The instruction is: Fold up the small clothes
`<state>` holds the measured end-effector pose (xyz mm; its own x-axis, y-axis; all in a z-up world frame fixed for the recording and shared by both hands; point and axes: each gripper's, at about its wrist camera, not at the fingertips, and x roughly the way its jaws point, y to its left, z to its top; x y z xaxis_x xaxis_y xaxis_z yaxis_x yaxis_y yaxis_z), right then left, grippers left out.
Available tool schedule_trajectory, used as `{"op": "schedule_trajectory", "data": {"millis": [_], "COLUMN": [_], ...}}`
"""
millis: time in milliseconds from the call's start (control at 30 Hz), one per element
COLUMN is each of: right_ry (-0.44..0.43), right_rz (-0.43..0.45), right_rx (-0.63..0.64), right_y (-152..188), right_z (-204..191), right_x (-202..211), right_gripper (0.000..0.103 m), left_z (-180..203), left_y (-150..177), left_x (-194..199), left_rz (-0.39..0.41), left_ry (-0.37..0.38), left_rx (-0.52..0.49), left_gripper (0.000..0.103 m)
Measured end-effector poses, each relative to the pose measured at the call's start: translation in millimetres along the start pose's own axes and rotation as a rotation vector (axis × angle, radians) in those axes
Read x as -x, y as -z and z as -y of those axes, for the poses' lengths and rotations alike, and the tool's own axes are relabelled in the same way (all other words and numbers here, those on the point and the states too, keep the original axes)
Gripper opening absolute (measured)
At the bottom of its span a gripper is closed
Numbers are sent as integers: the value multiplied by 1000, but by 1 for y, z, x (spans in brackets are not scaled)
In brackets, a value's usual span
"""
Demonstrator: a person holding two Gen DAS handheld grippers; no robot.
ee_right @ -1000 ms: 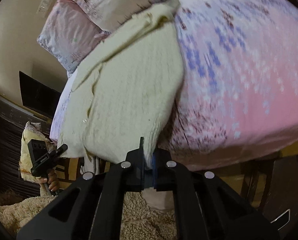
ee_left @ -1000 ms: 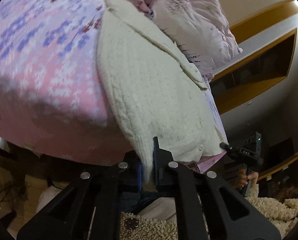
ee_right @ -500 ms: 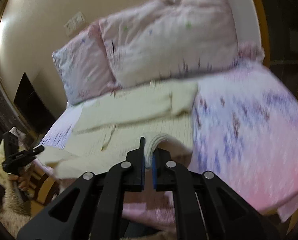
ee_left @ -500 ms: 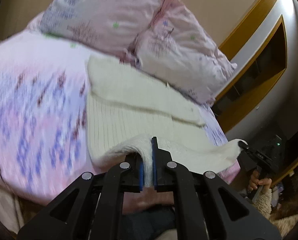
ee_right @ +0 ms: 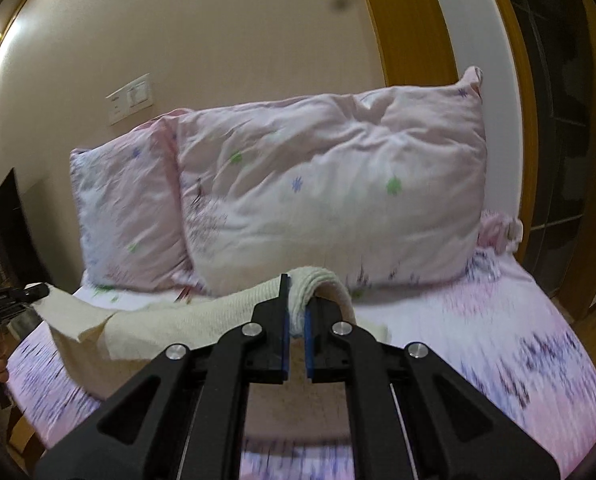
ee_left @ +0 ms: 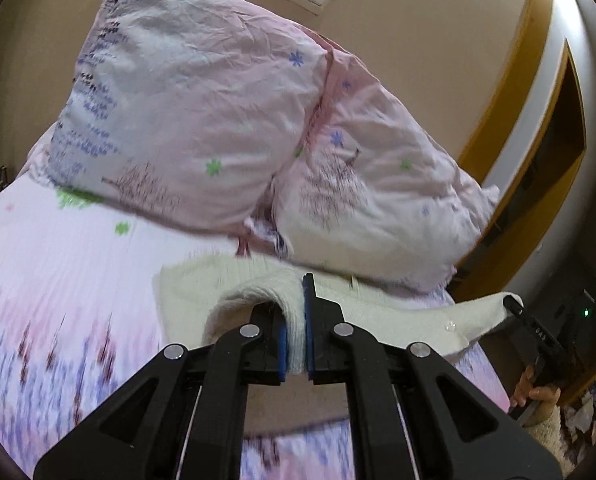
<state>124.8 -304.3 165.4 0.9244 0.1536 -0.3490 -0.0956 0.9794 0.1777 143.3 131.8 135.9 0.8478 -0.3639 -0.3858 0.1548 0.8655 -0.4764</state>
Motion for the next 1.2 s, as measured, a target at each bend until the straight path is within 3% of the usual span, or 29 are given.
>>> {"op": "schedule_trajectory", "data": {"millis": [133, 333, 533, 600, 633, 700, 733, 767, 833, 933, 1033, 1200], "right_ry": [59, 150, 192, 195, 190, 165, 161, 164, 156, 152, 149, 119], "right_rz": [-13, -239, -372, -414, -427, -440, -429, -413, -387, -353, -353, -414], "right_rx": [-47, -146, -263, -319, -347, -400, -423, -432, -434, -419, -380, -320], "right_y": [-2, 29, 51, 54, 56, 57, 56, 55, 51, 51, 56, 79], "right_z": [3, 22, 40, 47, 50, 56, 59, 62, 67, 77, 86, 88], "right_x": [-53, -160, -206, -216, -219, -222, -217, -211, -195, -164, -141, -125], "right_gripper": [5, 5, 6, 12, 18, 48, 52, 56, 56, 56, 49, 43], "left_z": [-21, -75, -100, -98, -98, -97, -96, -96, -95, -89, -87, -92], "left_y": [-15, -8, 7, 7, 6, 4, 3, 2, -2, -6, 4, 29], "left_x": [-46, -137, -173, -177, -179, -180, -179, -177, -161, -136, -107, -85], "left_rz": [3, -154, -240, -260, -270, -281, -282, -280, -247, -215, -191, -224], "left_ry": [-17, -66, -74, -76, -76, -73, -59, -48, -45, -49, -123, -233], "left_rx": [35, 201, 289, 283, 285, 300, 309, 317, 318, 264, 185, 117], "left_gripper": [5, 5, 5, 6, 6, 11, 20, 40, 57, 57, 57, 52]}}
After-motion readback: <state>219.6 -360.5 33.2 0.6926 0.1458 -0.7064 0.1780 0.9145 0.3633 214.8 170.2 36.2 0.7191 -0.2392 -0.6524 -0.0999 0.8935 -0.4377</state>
